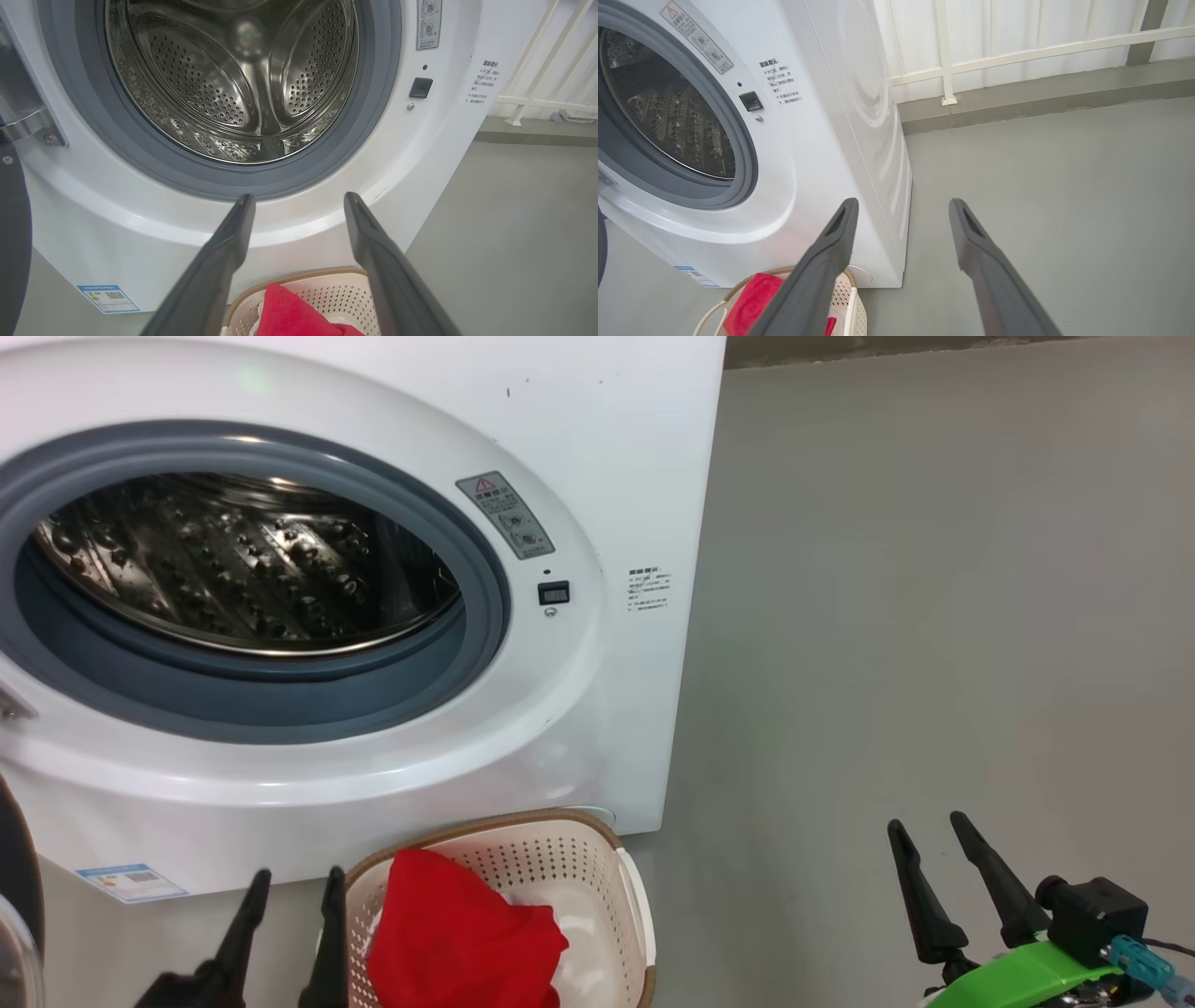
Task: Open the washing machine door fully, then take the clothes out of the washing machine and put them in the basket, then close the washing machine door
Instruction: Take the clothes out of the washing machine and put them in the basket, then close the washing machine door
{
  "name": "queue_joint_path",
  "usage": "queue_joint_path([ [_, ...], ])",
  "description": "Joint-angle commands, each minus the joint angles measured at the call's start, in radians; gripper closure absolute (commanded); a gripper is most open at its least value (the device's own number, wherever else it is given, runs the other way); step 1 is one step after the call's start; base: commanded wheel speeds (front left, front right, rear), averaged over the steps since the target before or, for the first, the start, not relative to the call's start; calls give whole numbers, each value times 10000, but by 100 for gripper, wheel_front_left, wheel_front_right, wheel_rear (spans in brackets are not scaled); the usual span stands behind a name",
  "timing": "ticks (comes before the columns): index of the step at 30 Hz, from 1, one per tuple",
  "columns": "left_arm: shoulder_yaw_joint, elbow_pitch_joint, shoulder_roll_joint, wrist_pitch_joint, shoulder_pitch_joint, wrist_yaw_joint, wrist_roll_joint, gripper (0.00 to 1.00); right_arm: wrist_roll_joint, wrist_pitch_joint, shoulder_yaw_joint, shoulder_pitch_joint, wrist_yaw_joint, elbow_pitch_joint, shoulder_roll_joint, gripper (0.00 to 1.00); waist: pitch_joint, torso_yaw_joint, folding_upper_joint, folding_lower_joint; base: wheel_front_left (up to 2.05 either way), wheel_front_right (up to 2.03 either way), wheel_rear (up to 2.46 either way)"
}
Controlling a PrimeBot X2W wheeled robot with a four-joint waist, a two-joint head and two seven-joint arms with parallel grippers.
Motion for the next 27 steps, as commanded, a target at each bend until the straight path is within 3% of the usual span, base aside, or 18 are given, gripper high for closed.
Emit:
queue_joint_path([
  [1, 306, -372, 141, -49, 43, 43, -19, 0, 44, -65, 182, -39, 65, -249, -139, 0, -16, -8, 0, 0, 0, 0, 0],
  [27, 208, -762, 141, -49, 102, 229, -104, 0, 36, -65, 108, -89, 65, -234, -93, 0, 56, -6, 0, 0, 0, 0, 0],
])
